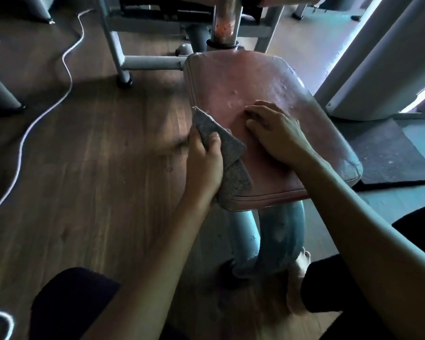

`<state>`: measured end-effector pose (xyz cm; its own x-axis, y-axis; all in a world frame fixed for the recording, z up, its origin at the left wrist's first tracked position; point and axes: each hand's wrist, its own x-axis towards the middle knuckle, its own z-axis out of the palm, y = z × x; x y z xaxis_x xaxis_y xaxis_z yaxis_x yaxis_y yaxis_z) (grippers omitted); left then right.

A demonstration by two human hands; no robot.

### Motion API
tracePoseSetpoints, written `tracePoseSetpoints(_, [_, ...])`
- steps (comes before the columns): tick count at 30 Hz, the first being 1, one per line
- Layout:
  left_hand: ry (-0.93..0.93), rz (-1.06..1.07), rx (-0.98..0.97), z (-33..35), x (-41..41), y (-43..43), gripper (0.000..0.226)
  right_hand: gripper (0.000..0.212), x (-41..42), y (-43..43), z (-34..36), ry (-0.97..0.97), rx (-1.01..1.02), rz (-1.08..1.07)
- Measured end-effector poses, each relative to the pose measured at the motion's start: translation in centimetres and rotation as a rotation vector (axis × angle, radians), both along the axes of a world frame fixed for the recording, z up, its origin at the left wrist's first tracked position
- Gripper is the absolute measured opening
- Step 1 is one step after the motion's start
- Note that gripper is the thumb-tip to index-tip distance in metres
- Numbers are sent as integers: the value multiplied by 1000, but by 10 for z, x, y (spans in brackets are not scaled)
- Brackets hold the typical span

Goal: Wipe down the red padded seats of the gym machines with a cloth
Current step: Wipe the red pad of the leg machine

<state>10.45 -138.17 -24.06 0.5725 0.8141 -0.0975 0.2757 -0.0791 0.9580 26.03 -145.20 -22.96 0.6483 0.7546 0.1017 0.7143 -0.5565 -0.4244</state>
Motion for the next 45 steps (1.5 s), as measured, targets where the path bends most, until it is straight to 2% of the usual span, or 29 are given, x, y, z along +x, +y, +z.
tracePoseSetpoints(3, [312, -116, 347, 5, 25, 20, 60, 37, 4, -17, -1, 13, 54, -105])
tracePoseSetpoints(6, [599, -251, 670, -4, 47, 16, 62, 33, 10, -24, 3, 116, 194, -152])
tracePoseSetpoints(10, [659, -362, 870, 0, 67, -16, 64, 30, 18, -42, 5, 262, 372, -214])
tracePoseSetpoints(15, [667, -480, 751, 6, 104, -47, 65, 26, 28, -61, 9, 341, 522, -297])
tracePoseSetpoints(17, [471, -471, 573, 19, 113, -49, 58, 27, 27, -61, 13, 284, 517, -302])
tracePoseSetpoints(19, [160, -288, 380, 34, 104, -37, 45, 28, 22, -54, 18, 230, 512, -265])
tracePoseSetpoints(21, [14, -70, 359, 34, 90, -15, 41, 32, 13, -41, 19, 186, 429, -188])
tracePoseSetpoints(23, [73, 0, 434, 21, 78, 7, 50, 47, 1, -28, 12, 152, 161, -110])
tracePoseSetpoints(25, [164, -25, 491, 6, 75, 17, 58, 65, -9, -21, 0, 59, -138, -60])
tracePoseSetpoints(27, [175, -46, 531, -3, 76, 19, 53, 71, -1, -20, -7, -40, -262, -37])
tracePoseSetpoints(31, [224, -107, 668, -11, 70, 23, 49, 69, 28, -21, 1, -47, -306, -42])
tracePoseSetpoints(36, [302, -142, 781, -22, 62, 25, 44, 64, 13, -32, -2, -78, -335, -4])
tracePoseSetpoints(45, [350, -118, 807, -23, 62, 25, 47, 57, 21, -34, -11, -154, -194, 60])
